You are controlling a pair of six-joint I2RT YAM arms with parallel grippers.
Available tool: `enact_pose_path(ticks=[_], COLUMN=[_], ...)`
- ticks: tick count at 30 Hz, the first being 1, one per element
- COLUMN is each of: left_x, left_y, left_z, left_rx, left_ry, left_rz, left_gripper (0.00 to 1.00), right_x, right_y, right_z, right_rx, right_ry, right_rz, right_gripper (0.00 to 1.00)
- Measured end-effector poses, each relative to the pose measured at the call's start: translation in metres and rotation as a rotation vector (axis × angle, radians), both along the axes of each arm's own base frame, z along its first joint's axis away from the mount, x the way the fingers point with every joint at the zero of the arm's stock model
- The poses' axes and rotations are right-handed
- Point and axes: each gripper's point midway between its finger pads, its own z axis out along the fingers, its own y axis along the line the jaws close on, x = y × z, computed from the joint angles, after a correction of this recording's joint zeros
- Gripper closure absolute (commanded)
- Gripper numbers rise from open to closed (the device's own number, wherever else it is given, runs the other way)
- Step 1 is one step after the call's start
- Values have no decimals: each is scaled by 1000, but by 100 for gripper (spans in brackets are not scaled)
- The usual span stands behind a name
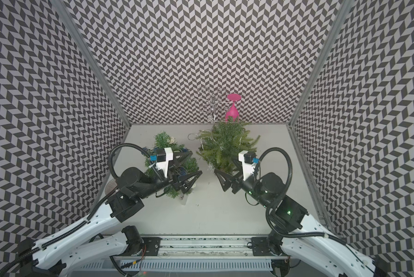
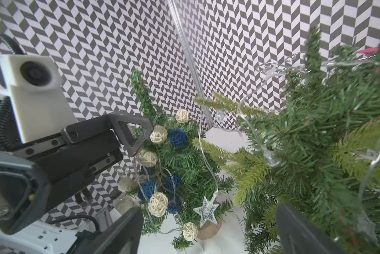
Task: Wrap string light around the christmas tree
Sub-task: Wrap the light string around the Christmas tree, then reset both arms
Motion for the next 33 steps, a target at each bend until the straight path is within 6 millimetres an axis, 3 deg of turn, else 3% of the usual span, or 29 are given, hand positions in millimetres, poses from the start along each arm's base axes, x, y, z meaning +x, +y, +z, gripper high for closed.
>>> enact_pose_path(ticks=[7, 11, 14, 16, 18, 20, 22, 24, 26, 28, 30, 33], left_x=[-23, -22, 1, 24, 43, 70, 118, 168, 212, 247, 266, 275], left_y=[11, 45, 93, 136, 166, 193, 236, 293, 343, 381, 397, 397], left_z=[63, 124, 188, 228, 251, 259, 249, 215, 157, 78, 13, -45], left_rx=[-53, -107, -168, -199, -206, -180, -130, -97, -67, -21, 8, 47], left_ry=[-72, -125, -168, -204, -220, -228, -199, -107, 48, 238, 394, 507], left_rz=[-58, 87, 343, 557, 716, 845, 961, 1072, 1157, 1222, 1230, 1240], left_gripper=[1, 1, 0, 0, 0, 1, 1, 1, 1, 1, 1, 1], right_x=[17, 41, 89, 131, 173, 211, 242, 258, 264, 267, 267, 260], right_y=[-35, -59, -99, -139, -177, -208, -235, -255, -271, -280, -283, -291], right_z=[60, 118, 165, 187, 187, 163, 117, 72, 30, -5, -37, -89], right_rx=[50, 77, 76, 73, 53, 24, -16, -43, -63, -80, -93, -132], right_ry=[-82, -169, -219, -238, -211, -145, -31, 73, 167, 229, 267, 329], right_rz=[-208, -362, -531, -640, -715, -763, -795, -815, -844, -865, -882, -926], right_gripper=[1, 1, 1, 1, 1, 1, 1, 1, 1, 1, 1, 1])
